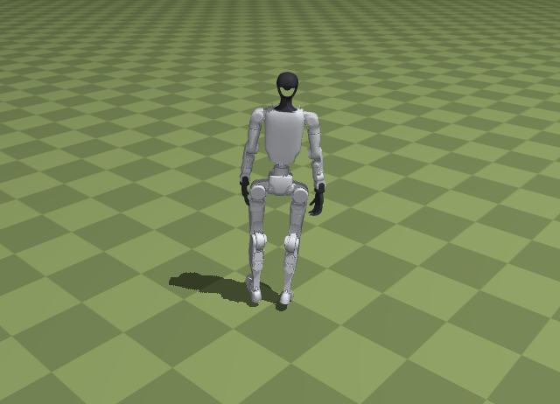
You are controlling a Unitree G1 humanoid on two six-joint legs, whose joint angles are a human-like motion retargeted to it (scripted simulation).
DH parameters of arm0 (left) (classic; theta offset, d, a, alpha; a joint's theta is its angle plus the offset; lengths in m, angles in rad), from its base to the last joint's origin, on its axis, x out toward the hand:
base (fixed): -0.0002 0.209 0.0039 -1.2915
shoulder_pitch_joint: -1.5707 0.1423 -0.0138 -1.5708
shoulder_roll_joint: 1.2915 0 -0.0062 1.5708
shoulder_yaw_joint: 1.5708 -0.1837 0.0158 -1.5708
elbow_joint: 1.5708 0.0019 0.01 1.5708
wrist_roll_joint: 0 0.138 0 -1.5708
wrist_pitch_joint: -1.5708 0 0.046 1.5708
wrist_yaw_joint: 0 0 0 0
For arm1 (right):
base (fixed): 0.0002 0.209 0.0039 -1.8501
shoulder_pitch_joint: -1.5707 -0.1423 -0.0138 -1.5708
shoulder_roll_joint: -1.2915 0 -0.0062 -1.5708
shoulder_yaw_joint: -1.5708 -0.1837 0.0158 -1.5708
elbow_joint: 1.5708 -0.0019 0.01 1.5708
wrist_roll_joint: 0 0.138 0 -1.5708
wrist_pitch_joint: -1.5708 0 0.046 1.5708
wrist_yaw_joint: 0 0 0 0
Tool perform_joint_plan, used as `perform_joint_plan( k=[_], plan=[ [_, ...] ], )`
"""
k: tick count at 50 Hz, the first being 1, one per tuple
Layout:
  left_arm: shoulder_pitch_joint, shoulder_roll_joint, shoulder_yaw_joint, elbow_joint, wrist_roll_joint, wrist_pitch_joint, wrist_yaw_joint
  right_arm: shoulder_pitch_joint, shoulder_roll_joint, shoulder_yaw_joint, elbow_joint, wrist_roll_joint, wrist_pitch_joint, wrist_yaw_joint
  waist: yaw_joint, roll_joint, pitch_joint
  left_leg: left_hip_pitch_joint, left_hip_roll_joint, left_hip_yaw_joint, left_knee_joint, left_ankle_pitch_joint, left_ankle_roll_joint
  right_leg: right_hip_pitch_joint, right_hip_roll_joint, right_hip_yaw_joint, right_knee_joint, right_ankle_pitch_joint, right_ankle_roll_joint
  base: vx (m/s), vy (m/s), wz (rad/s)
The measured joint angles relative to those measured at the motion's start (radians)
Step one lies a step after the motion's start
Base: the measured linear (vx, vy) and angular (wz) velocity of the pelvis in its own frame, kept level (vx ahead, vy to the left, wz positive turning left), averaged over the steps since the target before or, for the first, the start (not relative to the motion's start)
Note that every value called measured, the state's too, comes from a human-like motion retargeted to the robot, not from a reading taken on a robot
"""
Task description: In place motions
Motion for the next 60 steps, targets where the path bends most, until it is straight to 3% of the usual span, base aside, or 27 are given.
perform_joint_plan(
  k=[4, 5, 7, 10, 13, 15, 20, 23, 27, 30, 33, 35, 40, 43, 45, 47, 48, 50, 53, 57, 60],
  plan=[
    [0.016, 0.025, 0.014, -0.028, 0.032, -0.022, 0.004, -0.005, -0.027, -0.033, 0.072, 0.042, 0.013, -0.007, 0.004, -0.014, 0.054, -0.101, 0.04, 0.014, 0.266, 0.051, -0.061, -0.004, -0.012, 0.044, 0.058, -0.036, -0.003, -0.23, -0.03, -0.13],
    [0.021, 0.037, 0.01, -0.035, 0.044, -0.033, 0.007, -0.013, -0.034, -0.034, 0.091, 0.062, 0.015, -0.007, 0.004, -0.031, 0.077, -0.159, 0.042, -0.008, 0.389, 0.099, -0.065, 0.0, -0.029, 0.04, 0.071, -0.043, -0.005, -0.27, -0.11, -0.02],
    [0.038, 0.062, -0.006, -0.037, 0.06, -0.046, 0.039, -0.023, -0.052, -0.023, 0.118, 0.099, 0.02, -0.007, 0.047, -0.059, 0.134, -0.263, 0.037, -0.022, 0.568, 0.08, -0.039, 0.018, -0.053, 0.042, 0.094, -0.048, -0.008, -0.24, -0.11, -0.27],
    [0.074, 0.069, -0.01, -0.008, 0.069, -0.035, 0.085, -0.031, -0.076, -0.018, 0.133, 0.101, 0.039, -0.006, 0.142, -0.061, 0.186, -0.421, 0.088, 0.054, 0.527, -0.003, 0.04, 0.037, -0.049, 0.04, 0.1, -0.046, -0.028, -0.15, -0.08, -0.33],
    [0.132, 0.055, 0.03, 0.04, 0.032, -0.02, 0.068, -0.036, -0.091, -0.016, 0.105, 0.081, 0.036, -0.031, 0.244, -0.085, 0.232, -0.616, 0.031, -0.025, 0.304, -0.076, 0.222, 0.046, -0.074, 0.06, 0.11, -0.048, -0.048, -0.08, -0.11, -0.36],
    [0.164, 0.04, 0.075, 0.081, -0.004, -0.007, 0.029, -0.054, -0.105, -0.003, 0.069, 0.075, 0.029, -0.03, 0.296, -0.113, 0.264, -0.751, 0.007, -0.074, 0.171, -0.065, 0.322, 0.039, -0.102, 0.074, 0.127, -0.054, -0.061, -0.09, -0.13, -0.37],
    [0.185, 0.005, 0.217, 0.254, -0.125, 0.03, -0.017, -0.158, -0.105, 0.015, -0.066, 0.042, 0.028, -0.002, 0.452, -0.169, 0.344, -1.033, 0.241, -0.091, 0.06, 0.042, 0.34, -0.045, -0.035, 0.206, 0.254, -0.084, -0.166, -0.03, -0.44, -1.18],
    [0.212, -0.029, 0.308, 0.272, -0.189, 0.069, -0.051, -0.243, -0.065, 0.045, -0.178, 0.063, 0.014, 0.006, 0.478, -0.226, 0.407, -1.027, 0.325, -0.103, -0.085, 0.092, 0.34, -0.077, -0.036, 0.264, 0.323, -0.098, -0.189, -0.06, -0.33, -1.1],
    [0.235, -0.046, 0.361, 0.272, -0.229, 0.067, -0.063, -0.297, -0.014, 0.11, -0.298, 0.068, -0.045, 0.018, 0.439, -0.261, 0.373, -0.998, 0.368, -0.114, -0.131, 0.105, 0.34, -0.099, -0.018, 0.285, 0.32, -0.084, -0.186, 0.03, -0.08, -0.35],
    [0.204, -0.027, 0.355, 0.258, -0.22, 0.059, -0.047, -0.303, -0.012, 0.18, -0.346, 0.012, -0.076, -0.004, 0.397, -0.261, 0.34, -0.896, 0.338, -0.112, -0.104, 0.1, 0.34, -0.088, -0.023, 0.269, 0.275, -0.061, -0.161, -0.01, 0.03, 0.05],
    [0.174, -0.009, 0.318, 0.186, -0.189, 0.054, -0.04, -0.274, -0.023, 0.205, -0.341, -0.063, -0.089, -0.03, 0.37, -0.248, 0.313, -0.782, 0.245, -0.137, 0.045, 0.072, 0.34, -0.053, -0.059, 0.25, 0.215, -0.039, -0.119, 0.03, 0.3, 0.3],
    [0.171, -0.003, 0.276, 0.115, -0.171, 0.044, -0.033, -0.222, -0.035, 0.202, -0.305, -0.114, -0.095, -0.023, 0.324, -0.228, 0.27, -0.673, 0.134, -0.164, 0.193, 0.07, 0.308, -0.018, -0.1, 0.228, 0.189, -0.043, -0.071, 0.23, 0.48, 0.63],
    [0.129, 0.04, 0.212, 0.032, -0.163, 0.024, -0.004, -0.139, -0.024, 0.163, -0.163, -0.127, -0.076, -0.009, 0.179, -0.137, 0.125, -0.428, 0.08, -0.201, 0.39, 0.158, 0.092, -0.02, -0.014, 0.158, 0.148, -0.036, -0.068, 0.23, 0.13, 0.58],
    [0.072, 0.073, 0.165, -0.007, -0.135, 0.029, -0.007, -0.114, -0.027, 0.091, -0.028, -0.081, -0.035, -0.011, 0.075, -0.083, 0.074, -0.23, 0.047, -0.167, 0.368, 0.208, -0.036, -0.025, 0.017, 0.11, 0.132, -0.033, -0.058, 0.17, 0.12, 0.83],
    [0.033, 0.092, 0.132, -0.04, -0.111, 0.027, -0.01, -0.101, -0.033, 0.026, 0.055, -0.035, 0.011, -0.011, 0.016, -0.042, 0.056, -0.089, 0.039, -0.101, 0.253, 0.098, -0.136, -0.023, 0.046, 0.083, 0.124, -0.039, -0.053, 0.16, 0.12, 0.93],
    [-0.004, 0.107, 0.097, -0.073, -0.09, 0.022, -0.007, -0.077, -0.042, -0.037, 0.109, 0.02, 0.079, -0.016, -0.05, 0.002, 0.042, 0.006, 0.07, 0.074, 0.065, 0.051, -0.118, -0.017, 0.078, 0.048, 0.118, -0.053, -0.049, 0.21, 0.11, 1.3],
    [-0.024, 0.111, 0.077, -0.091, -0.078, 0.022, -0.005, -0.066, -0.047, -0.066, 0.13, 0.052, 0.111, -0.022, -0.089, 0.011, 0.038, 0.032, 0.056, 0.091, -0.021, 0.068, -0.075, -0.01, 0.072, 0.027, 0.115, -0.061, -0.041, 0.2, 0.11, 1.91],
    [-0.075, 0.12, 0.037, -0.129, -0.046, 0.016, -0.005, -0.034, -0.052, -0.113, 0.161, 0.123, 0.138, -0.029, -0.198, 0.028, 0.016, 0.009, 0.06, 0.083, -0.073, 0.081, -0.098, -0.015, 0.046, -0.046, 0.102, -0.072, -0.014, 0.15, 0.11, 2.31],
    [-0.139, 0.133, 0.004, -0.167, -0.001, 0.006, -0.013, -0.01, -0.042, -0.137, 0.166, 0.185, 0.134, -0.036, -0.238, 0.038, 0.036, -0.065, 0.024, -0.037, -0.035, 0.074, -0.047, -0.02, 0.033, -0.086, 0.079, -0.059, 0.002, 0.04, 0.08, 1.11],
    [-0.183, 0.141, -0.066, -0.218, 0.067, -0.017, -0.01, 0.004, -0.018, -0.114, 0.191, 0.232, 0.128, -0.044, -0.071, -0.001, 0.111, -0.03, 0.01, 0.014, -0.009, 0.056, -0.039, 0.007, 0.009, -0.053, 0.069, -0.021, 0.005, 0.12, 0.05, -0.85],
    [-0.115, 0.128, -0.1, -0.223, 0.08, -0.042, 0.017, 0.008, 0.007, -0.094, 0.182, 0.142, 0.149, -0.033, 0.055, -0.019, 0.086, -0.015, 0.001, 0.039, -0.009, 0.03, -0.031, -0.008, -0.003, -0.017, 0.077, -0.01, 0.007, 0.37, 0.05, -1.23]
  ],
)
